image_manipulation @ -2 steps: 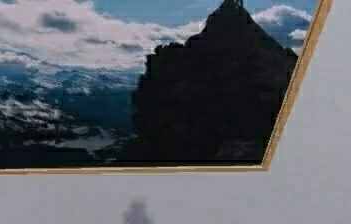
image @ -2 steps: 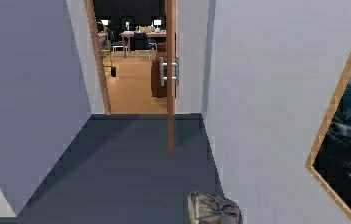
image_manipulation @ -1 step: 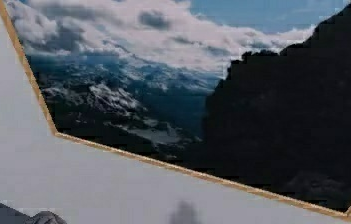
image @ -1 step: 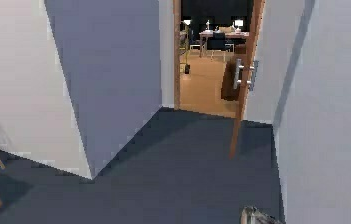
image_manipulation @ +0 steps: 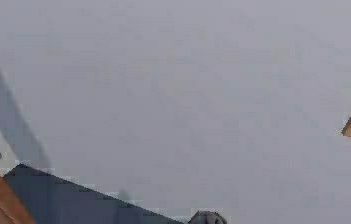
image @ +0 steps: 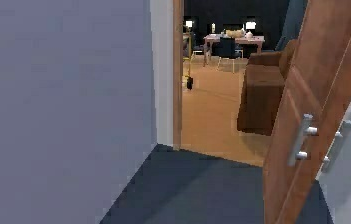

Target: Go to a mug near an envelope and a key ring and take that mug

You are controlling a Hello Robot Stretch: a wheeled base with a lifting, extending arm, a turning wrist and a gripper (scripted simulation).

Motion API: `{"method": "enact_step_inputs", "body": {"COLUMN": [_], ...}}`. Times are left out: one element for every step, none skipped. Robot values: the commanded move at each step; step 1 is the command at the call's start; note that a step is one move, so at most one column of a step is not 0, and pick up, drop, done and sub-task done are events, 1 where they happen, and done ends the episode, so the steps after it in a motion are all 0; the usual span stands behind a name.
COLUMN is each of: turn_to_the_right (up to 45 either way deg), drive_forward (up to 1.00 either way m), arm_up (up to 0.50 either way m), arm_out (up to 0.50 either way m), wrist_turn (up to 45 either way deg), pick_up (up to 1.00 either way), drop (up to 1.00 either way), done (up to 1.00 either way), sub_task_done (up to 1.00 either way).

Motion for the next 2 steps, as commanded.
{"method": "enact_step_inputs", "body": {"turn_to_the_right": [0.0,18.0], "drive_forward": [0.85,0.00], "arm_up": [0.00,0.00], "arm_out": [0.00,0.00], "wrist_turn": [0.0,0.0], "pick_up": [0.00,0.00], "drop": [0.00,0.00], "done": [0.00,0.00], "sub_task_done": [0.00,0.00]}}
